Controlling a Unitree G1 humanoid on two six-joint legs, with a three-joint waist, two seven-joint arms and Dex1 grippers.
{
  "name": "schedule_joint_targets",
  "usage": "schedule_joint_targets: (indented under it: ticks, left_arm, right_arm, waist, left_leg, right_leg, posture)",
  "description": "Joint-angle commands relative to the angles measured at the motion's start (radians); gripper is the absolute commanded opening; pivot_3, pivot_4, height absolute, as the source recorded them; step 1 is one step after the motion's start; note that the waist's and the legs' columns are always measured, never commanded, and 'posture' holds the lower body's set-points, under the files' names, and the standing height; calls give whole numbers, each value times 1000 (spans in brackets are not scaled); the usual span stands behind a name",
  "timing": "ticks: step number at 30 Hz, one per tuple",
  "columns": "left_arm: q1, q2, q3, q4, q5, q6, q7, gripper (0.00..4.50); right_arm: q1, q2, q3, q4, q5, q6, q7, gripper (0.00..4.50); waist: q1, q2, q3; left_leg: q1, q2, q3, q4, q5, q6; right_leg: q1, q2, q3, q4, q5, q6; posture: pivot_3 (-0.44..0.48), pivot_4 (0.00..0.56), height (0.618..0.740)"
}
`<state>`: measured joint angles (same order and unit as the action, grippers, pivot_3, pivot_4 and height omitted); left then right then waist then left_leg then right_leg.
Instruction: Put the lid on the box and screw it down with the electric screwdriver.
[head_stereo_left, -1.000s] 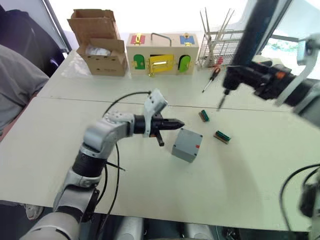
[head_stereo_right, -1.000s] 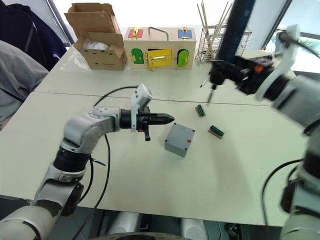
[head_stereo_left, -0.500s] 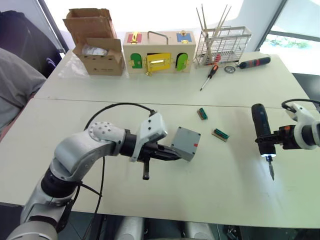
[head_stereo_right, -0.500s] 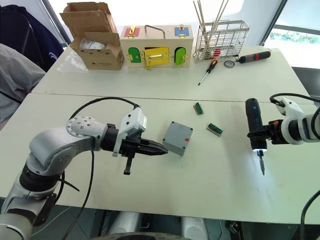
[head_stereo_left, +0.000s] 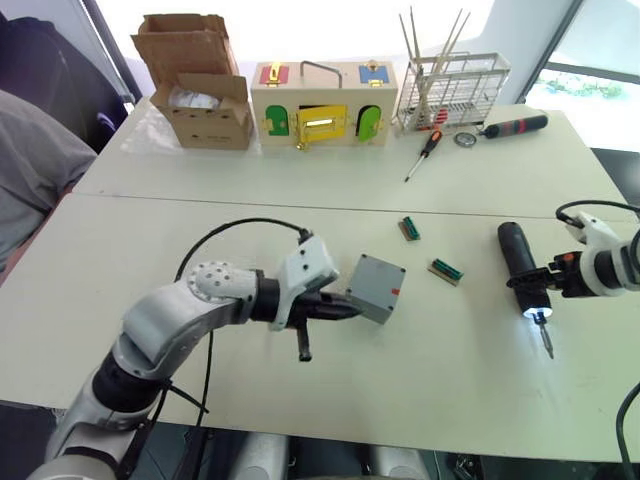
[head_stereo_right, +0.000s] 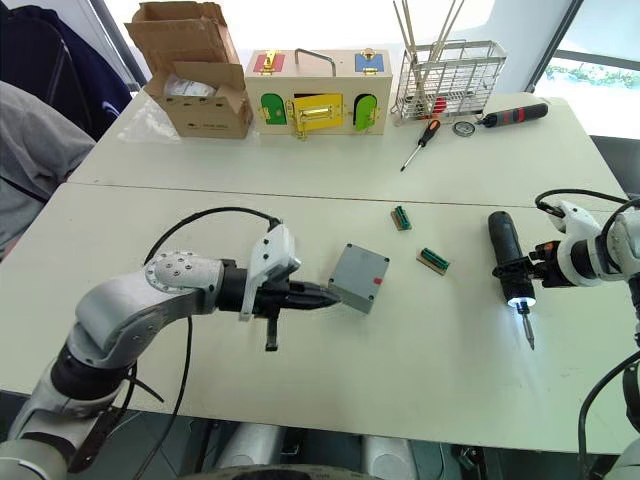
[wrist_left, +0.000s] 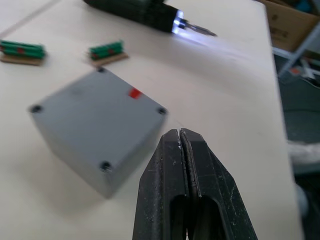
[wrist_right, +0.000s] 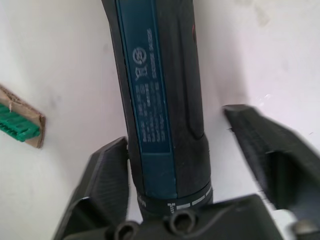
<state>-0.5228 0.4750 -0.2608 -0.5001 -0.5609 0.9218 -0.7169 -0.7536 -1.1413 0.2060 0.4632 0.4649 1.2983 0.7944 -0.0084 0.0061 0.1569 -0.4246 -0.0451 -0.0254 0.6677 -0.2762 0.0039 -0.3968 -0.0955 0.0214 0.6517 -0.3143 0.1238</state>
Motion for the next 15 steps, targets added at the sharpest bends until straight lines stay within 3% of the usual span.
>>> schedule_joint_targets:
  ticks: [1, 7, 10, 15]
  left_arm:
    - [-42, -57, 85, 52, 36, -109, 63, 0]
    - [-100, -84, 222, 227, 63, -166, 143, 0]
    - [-91, -26, 333, 265, 24, -125, 146, 0]
    - [56, 111, 387, 183, -68, -9, 55, 0]
  right_arm:
    - [-43, 2, -55, -11, -41, -37, 1, 4425]
    - [-112, 38, -196, -39, -101, -308, -63, 4425]
    - [21, 83, -359, -265, 13, -375, 10, 4425]
    - [326, 119, -533, -606, 150, -360, 98, 4425]
  waist:
    - [-1, 0, 0]
    - [-4, 0, 0]
    - [-4, -1, 0]
    - [4, -3, -1]
  left_leg:
    - [0, 0, 0, 0, 0, 0]
    - [0, 0, 1, 0, 1, -1]
    - [0, 1, 0, -1, 1, -1]
    - [-1, 2, -3, -2, 1, -2]
  right_leg:
    - [0, 0, 0, 0, 0, 0]
    - [-2, 1, 0, 1, 0, 0]
    - [-3, 2, 0, 2, 0, 1]
    - [-4, 2, -2, 9, 0, 1]
  posture:
    - [0, 150, 740]
    - [0, 150, 740]
    - [0, 150, 740]
    - [0, 150, 740]
